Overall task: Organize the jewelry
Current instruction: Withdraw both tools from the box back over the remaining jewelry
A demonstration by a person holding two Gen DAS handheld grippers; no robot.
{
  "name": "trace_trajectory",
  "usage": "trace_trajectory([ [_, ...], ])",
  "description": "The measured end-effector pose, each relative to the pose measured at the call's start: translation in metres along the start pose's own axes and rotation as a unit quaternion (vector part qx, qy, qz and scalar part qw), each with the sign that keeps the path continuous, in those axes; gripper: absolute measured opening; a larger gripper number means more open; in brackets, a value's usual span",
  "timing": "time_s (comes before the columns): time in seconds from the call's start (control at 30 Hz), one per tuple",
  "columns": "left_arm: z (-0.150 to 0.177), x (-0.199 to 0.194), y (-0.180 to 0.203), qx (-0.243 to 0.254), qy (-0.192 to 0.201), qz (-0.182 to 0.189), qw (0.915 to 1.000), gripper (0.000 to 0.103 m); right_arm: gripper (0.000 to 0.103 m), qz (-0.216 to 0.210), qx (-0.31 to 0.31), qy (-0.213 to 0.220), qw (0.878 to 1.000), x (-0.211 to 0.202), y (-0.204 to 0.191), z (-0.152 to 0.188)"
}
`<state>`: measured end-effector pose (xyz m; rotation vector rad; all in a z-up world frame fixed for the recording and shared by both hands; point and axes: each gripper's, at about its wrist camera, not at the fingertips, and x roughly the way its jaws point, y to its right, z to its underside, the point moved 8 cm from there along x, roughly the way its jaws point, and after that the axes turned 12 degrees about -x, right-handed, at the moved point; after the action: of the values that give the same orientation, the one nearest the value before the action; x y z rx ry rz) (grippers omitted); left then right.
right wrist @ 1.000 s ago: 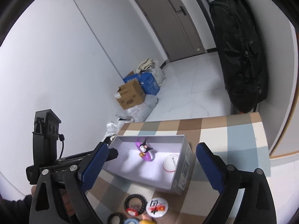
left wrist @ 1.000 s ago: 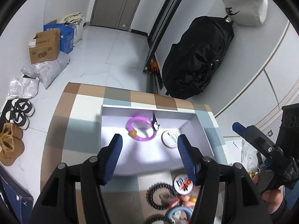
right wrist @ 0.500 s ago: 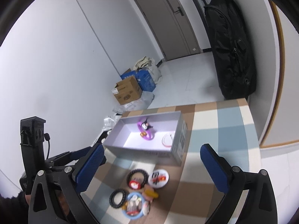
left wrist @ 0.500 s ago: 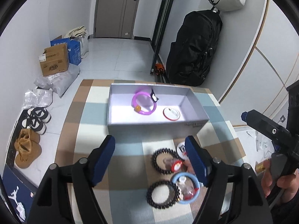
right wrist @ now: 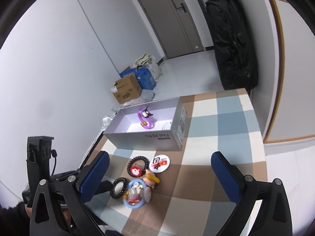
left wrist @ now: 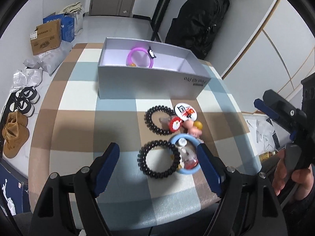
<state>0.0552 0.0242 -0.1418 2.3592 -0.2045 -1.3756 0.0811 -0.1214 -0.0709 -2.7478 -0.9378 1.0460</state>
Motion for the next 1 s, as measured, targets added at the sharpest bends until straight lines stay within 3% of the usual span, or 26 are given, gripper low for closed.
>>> trace_trajectory([
  [0.37, 0.015, 0.013, -0.012, -0.012, -0.034, -0.026, 0.9990, 0.076, 0.103, 0.001, -0.003, -0.008, 1.000, -0.003, -0.004, 0.007],
  [0.67, 0.020, 0.015, -0.001, 0.032, -0.028, -0.040, 0.9983, 0.075, 0.103, 0.000, -0.018, -0.015, 1.000, -0.001, -0.012, 0.011],
  [0.87, 0.019, 0.017, 0.000, 0.062, -0.018, -0.065, 0.9958, 0.062, 0.103, 0.002, -0.025, -0.020, 1.000, 0.001, -0.014, 0.012],
  [1.0, 0.018, 0.015, 0.000, 0.060, -0.021, -0.053, 0.9966, 0.049, 0.103, 0.002, -0.026, -0.021, 0.999, 0.003, -0.015, 0.013],
])
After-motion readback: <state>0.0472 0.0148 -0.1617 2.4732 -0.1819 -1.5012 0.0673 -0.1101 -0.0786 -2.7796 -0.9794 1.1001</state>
